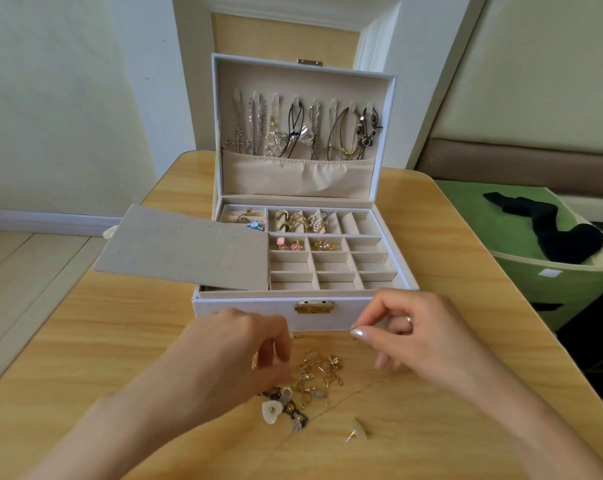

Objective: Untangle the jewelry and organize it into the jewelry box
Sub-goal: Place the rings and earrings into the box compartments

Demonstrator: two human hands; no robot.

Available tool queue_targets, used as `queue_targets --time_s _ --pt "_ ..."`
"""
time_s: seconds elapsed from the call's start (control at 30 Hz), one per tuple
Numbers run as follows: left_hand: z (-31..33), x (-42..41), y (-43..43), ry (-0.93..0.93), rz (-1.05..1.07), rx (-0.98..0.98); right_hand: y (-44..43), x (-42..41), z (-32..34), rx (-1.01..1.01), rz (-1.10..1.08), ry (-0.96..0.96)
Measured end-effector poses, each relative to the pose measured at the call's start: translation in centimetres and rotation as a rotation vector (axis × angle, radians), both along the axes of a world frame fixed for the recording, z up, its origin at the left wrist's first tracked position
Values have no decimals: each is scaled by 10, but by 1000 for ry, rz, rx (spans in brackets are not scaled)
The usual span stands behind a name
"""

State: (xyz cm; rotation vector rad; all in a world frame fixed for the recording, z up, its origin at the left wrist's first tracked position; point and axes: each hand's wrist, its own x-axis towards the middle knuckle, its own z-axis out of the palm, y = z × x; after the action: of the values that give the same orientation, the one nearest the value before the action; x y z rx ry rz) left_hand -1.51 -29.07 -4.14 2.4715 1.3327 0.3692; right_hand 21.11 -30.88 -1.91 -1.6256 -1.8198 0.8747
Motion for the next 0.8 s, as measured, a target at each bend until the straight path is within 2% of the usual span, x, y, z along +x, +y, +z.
queue_targets --time_s 0.17,0.33,0.47,0.6,0.8 --pt "-3 -5 1 158 -110 -125 1 -2 -3 -62 11 140" --pt "0 -9 6 155 -108 -139 0 -4 -4 -105 61 157" --pt "5 -15 9 155 -39 -123 -1 -4 -3 -146 108 88" --pt "9 -25 13 208 61 -110 -1 -5 -5 -72 118 -8" --pt "8 -33 15 373 91 -66 0 -5 -11 -32 104 -55"
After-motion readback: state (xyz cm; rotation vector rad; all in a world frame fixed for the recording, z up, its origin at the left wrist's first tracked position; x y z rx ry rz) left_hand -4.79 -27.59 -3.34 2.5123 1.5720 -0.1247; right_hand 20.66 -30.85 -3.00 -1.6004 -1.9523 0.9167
